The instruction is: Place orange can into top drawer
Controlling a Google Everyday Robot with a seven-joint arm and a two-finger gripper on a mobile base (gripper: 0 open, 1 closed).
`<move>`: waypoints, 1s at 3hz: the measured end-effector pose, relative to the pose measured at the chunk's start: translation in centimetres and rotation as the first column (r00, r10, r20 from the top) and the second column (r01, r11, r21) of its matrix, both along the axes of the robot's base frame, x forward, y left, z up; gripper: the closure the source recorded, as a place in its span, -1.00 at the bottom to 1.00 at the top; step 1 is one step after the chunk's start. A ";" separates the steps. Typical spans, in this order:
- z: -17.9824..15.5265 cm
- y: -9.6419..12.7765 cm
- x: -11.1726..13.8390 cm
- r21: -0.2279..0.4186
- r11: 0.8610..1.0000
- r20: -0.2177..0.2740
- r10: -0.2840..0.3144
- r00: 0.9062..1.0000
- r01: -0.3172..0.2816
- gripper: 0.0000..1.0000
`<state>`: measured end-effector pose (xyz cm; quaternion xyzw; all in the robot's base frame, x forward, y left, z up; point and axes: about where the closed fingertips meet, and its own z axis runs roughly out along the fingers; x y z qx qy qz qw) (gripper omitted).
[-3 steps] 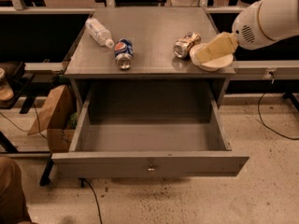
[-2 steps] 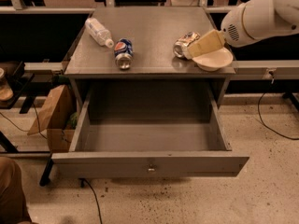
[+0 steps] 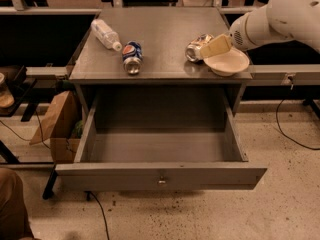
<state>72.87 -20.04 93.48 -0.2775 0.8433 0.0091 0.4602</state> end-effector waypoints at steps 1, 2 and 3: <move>-2.5 -0.5 4.1 -0.033 0.999 -0.039 0.035 0.999 -0.036 -1.00; -2.7 -0.1 6.5 -0.112 0.987 -0.082 0.109 0.991 -0.118 -1.00; -1.3 1.5 8.3 -0.138 0.975 -0.090 0.161 0.983 -0.173 -1.00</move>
Offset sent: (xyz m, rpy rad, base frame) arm 0.0995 -0.0032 -0.0053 -0.2156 0.0913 0.2029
